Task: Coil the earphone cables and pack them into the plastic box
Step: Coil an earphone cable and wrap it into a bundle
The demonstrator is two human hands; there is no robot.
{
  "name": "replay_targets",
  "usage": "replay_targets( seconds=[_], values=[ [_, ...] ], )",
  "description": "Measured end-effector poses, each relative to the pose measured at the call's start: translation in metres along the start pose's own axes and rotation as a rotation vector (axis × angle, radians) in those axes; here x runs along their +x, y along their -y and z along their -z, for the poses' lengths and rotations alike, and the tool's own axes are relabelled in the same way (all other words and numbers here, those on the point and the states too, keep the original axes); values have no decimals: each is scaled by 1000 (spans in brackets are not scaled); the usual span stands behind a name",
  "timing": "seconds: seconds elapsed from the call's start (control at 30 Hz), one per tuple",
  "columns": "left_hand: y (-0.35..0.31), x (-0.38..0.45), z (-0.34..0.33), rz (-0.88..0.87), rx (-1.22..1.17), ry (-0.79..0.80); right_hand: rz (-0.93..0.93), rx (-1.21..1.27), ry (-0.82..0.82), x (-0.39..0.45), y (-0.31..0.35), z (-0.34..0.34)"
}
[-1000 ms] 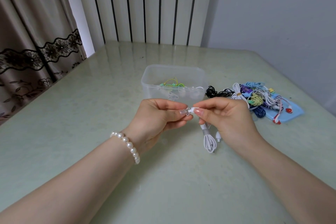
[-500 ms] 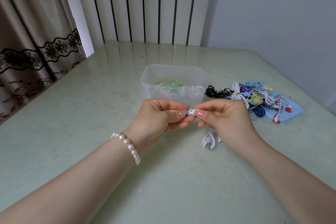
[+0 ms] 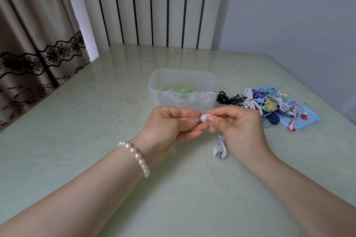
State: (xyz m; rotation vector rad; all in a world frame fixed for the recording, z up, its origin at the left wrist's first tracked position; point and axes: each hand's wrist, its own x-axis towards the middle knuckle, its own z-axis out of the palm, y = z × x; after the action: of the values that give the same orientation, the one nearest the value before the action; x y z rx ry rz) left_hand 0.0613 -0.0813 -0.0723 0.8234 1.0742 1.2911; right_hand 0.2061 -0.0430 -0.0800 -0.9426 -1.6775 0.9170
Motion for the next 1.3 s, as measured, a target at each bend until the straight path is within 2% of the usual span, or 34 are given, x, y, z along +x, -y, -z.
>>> replay_targets(
  seconds=[0.07, 0.2, 0.27, 0.33, 0.43, 0.53, 0.67, 0.93, 1.13, 1.3],
  values=[
    [-1, 0, 0, 8, -22, 7, 48, -28, -21, -1, -1, -1],
    [-2, -2, -3, 41, -94, 23, 331, -344, -94, -1, -5, -1],
    [-3, -2, -3, 67, -121, 37, 404, -412, -102, -1, -4, 0],
    [-4, -2, -1, 74, -111, 37, 306, -301, -67, 0, 0, 2],
    [-5, -1, 0, 47, -77, 27, -21, 50, 39, 5, 6, 7],
    [-5, 0, 0, 28, -52, 9, -166, 169, 84, 7, 7, 10],
    [-4, 1, 2, 40, -42, -11, -249, 224, 133, 5, 8, 9],
    [2, 1, 0, 96, -99, 51, -388, 455, 206, 5, 10, 11],
    [2, 2, 1, 72, -49, 39, -409, 430, 223, 3, 12, 10],
    [-2, 3, 4, 34, 9, 63, -370, 297, 178, 4, 12, 10]
  ],
)
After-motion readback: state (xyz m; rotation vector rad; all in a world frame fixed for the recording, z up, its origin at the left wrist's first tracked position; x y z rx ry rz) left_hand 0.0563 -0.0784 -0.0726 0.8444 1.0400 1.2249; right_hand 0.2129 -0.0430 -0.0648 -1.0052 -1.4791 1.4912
